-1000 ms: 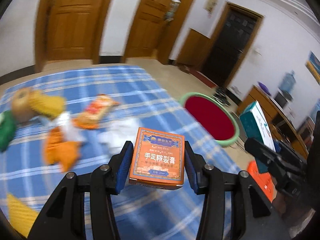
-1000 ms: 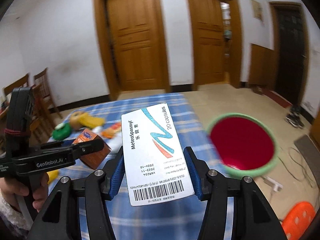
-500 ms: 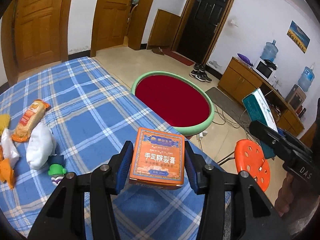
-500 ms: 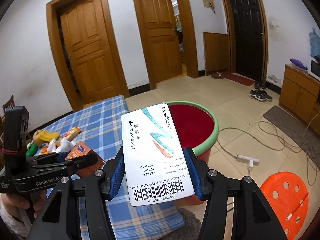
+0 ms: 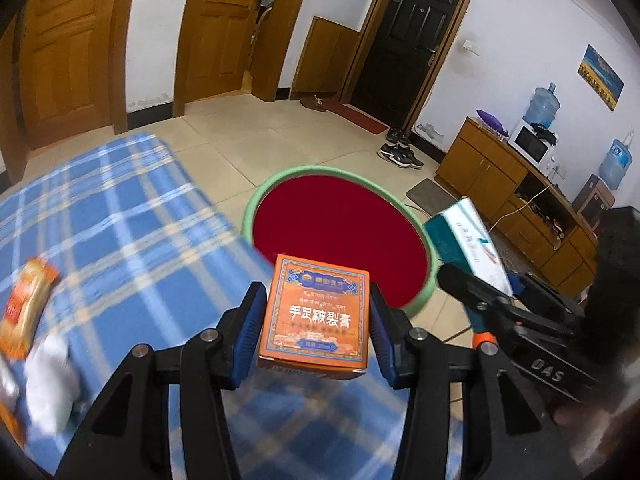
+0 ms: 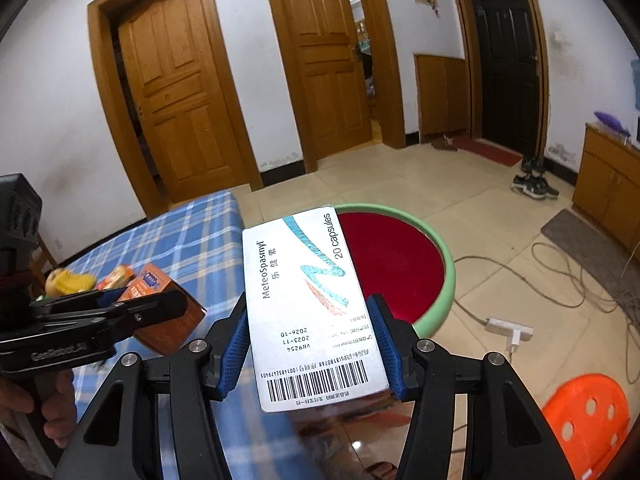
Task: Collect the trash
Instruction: 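Carry both boxes over the red bucket and open both tools to drop them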
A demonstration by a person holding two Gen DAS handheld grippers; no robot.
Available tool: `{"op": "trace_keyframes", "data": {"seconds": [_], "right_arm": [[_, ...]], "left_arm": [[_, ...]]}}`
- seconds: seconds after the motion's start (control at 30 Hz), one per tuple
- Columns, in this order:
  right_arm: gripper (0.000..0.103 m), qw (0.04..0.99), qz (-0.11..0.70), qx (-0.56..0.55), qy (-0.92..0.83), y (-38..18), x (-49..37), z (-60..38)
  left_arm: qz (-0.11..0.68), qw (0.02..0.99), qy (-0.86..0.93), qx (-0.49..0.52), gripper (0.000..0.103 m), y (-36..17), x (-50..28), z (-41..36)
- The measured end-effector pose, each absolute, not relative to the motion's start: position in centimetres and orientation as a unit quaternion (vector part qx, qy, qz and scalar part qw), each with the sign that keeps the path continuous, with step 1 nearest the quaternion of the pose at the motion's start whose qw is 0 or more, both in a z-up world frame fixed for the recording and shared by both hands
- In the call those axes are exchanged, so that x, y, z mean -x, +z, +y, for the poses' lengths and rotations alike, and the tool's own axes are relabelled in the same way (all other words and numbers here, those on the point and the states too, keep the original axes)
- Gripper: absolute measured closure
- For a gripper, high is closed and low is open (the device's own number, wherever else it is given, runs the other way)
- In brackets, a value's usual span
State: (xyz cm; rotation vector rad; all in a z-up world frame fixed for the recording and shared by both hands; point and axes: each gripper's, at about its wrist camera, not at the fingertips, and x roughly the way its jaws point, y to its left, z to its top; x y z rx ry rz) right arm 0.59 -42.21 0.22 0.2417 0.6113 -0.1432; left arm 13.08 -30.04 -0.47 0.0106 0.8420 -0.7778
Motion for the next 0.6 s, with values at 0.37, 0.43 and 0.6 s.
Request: {"op": "trace_keyframes", "data": {"seconds": [0.37,0.43,0.6], "right_arm": [[0.045,0.938,0.316,-0.109,-0.096,-1.7,-6.7,-47.0],[0.045,0.937,0.317,-0.109,-0.099,-1.9,-7.1,-47.2],[0.044,0.936,0.314,-0.104,-0.119,-2.4,-7.9,-47.5]], "left_arm": [[0.397,0.838,-0.372,-0.051,0.053,-2.2,-17.9,-35.9],[0.396,0.836,-0.375,-0.059,0.053,-2.4,-18.2,-36.3],[0.389,0.842,-0.369,-0.066,0.033,-2.6,-18.4,-36.5]]}}
